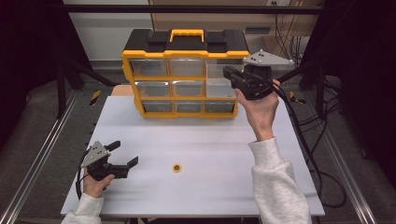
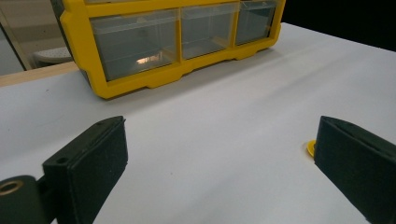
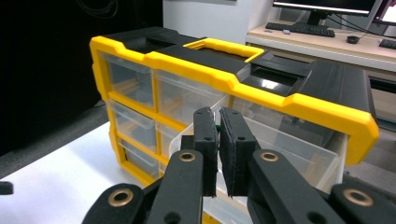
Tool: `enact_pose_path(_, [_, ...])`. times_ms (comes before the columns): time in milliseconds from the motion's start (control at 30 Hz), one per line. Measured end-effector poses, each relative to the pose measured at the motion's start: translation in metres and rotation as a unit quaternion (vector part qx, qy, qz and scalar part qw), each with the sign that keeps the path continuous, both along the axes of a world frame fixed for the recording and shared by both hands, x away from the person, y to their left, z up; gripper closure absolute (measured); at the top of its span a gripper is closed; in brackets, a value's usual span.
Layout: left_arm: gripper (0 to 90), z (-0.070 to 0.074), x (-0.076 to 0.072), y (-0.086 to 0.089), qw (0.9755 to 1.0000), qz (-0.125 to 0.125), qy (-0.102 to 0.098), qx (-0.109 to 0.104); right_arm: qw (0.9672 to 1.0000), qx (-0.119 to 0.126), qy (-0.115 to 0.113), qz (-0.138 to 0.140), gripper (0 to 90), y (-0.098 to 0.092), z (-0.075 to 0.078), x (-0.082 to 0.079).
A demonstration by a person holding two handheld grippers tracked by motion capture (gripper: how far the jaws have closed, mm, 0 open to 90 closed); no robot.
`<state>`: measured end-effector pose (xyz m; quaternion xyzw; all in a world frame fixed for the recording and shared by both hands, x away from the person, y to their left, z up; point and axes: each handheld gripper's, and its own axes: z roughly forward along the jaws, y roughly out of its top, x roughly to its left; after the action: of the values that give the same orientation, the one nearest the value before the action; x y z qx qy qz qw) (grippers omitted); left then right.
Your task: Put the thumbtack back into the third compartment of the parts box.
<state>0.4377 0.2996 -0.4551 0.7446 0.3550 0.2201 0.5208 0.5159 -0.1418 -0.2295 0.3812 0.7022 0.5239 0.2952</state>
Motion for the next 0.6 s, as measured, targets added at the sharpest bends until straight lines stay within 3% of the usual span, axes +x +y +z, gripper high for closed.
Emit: enact_pose_path(600, [2.9,0.0,0.0,0.0,1.0,0.001,0.0,-0.003,0.9992,-0.019,0.025,-0.025,86.0,0.006,-0.011,0.034])
